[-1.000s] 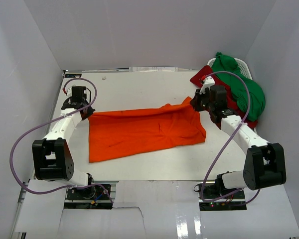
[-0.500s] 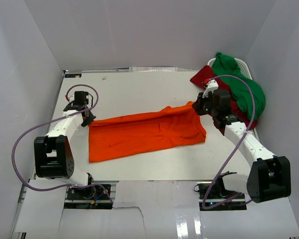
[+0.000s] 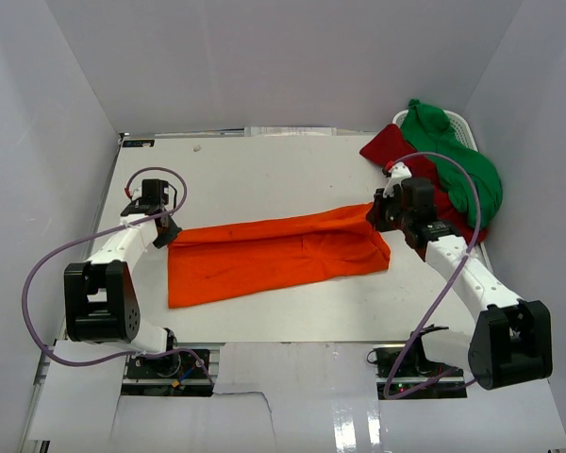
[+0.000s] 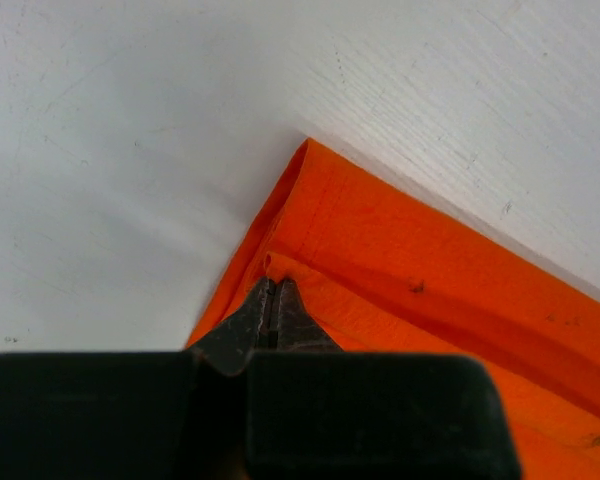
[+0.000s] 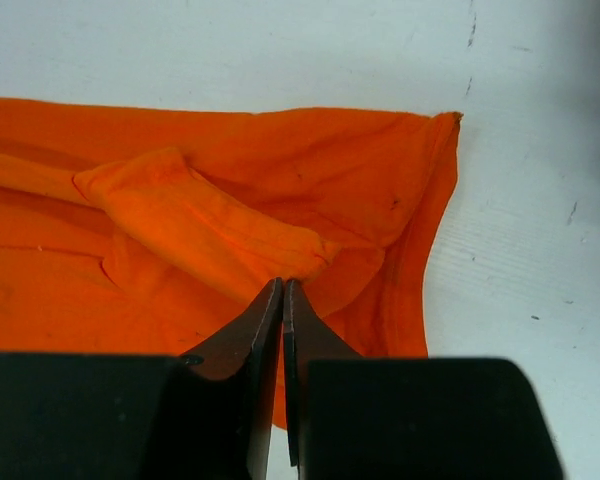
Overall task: Fold and stack the t-shirts
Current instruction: Fold the other side of the tshirt into a rectangle
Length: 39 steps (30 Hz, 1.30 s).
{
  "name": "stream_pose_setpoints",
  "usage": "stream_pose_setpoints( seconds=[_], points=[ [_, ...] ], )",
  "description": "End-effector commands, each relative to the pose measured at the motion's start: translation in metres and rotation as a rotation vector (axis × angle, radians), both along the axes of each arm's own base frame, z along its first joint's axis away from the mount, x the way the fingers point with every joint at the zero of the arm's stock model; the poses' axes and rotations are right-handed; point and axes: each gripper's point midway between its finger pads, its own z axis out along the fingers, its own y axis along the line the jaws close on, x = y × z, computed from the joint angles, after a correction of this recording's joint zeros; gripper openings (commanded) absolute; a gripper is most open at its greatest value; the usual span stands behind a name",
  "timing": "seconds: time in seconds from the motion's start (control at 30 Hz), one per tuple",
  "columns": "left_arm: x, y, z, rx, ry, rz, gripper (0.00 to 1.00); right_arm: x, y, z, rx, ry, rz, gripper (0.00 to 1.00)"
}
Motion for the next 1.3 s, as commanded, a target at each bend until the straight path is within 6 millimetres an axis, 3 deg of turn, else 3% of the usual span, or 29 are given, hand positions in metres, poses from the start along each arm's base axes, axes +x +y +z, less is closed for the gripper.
stream_pose_setpoints(
  seconds=[0.0, 0.17, 0.2, 0.27, 0.3, 0.33, 0.43, 0.47, 0.53, 0.67, 0.77, 0.83, 0.97, 1.23, 1.27],
  points=[
    [-0.009, 0.004, 0.008, 0.023, -0.008, 0.012, 0.00, -0.017, 0.000, -0.028, -0.006, 0.123, 0.018, 0.09],
    [-0.028, -0.007, -0.014, -0.030, 0.097, -0.027, 0.00, -0.036, -0.003, -0.058, -0.033, 0.292, 0.017, 0.11],
    [-0.031, -0.013, -0.017, -0.062, 0.104, -0.044, 0.00, -0.037, -0.005, -0.063, -0.044, 0.316, 0.006, 0.24],
    [-0.036, -0.020, -0.022, -0.092, 0.118, -0.071, 0.12, -0.040, -0.008, -0.064, -0.059, 0.342, -0.006, 0.41],
    [-0.038, -0.020, -0.022, -0.097, 0.129, -0.069, 0.08, -0.039, -0.008, -0.063, -0.057, 0.344, -0.010, 0.44],
    [-0.048, -0.014, -0.024, -0.078, 0.172, 0.001, 0.61, -0.038, -0.008, -0.058, -0.051, 0.331, -0.014, 0.46],
    [-0.049, -0.020, -0.018, -0.111, 0.159, 0.005, 0.72, -0.032, -0.010, -0.046, -0.049, 0.287, -0.041, 0.50],
    [-0.047, -0.021, -0.013, -0.119, 0.133, 0.006, 0.80, -0.027, -0.010, -0.039, -0.047, 0.261, -0.045, 0.51],
    [-0.043, -0.021, 0.007, -0.122, 0.057, 0.010, 0.87, -0.021, -0.009, -0.029, -0.035, 0.224, -0.049, 0.52],
    [-0.033, -0.011, 0.046, -0.068, -0.052, 0.033, 0.91, -0.004, 0.012, -0.010, 0.046, 0.160, 0.020, 0.52],
    [-0.021, -0.007, 0.073, -0.045, -0.138, 0.013, 0.96, 0.001, 0.031, -0.010, 0.105, 0.193, 0.103, 0.52],
    [-0.014, -0.008, 0.077, -0.042, -0.151, 0.000, 0.98, 0.007, 0.047, -0.010, 0.152, 0.206, 0.168, 0.52],
    [0.002, -0.019, 0.065, -0.090, -0.112, -0.062, 0.98, 0.016, 0.072, -0.016, 0.217, 0.219, 0.234, 0.48],
    [0.014, -0.029, 0.022, -0.136, 0.003, -0.104, 0.98, 0.045, 0.105, -0.026, 0.274, 0.231, 0.343, 0.55],
    [0.014, -0.029, 0.019, -0.138, 0.009, -0.104, 0.98, 0.047, 0.108, -0.035, 0.282, 0.253, 0.357, 0.54]
  ],
)
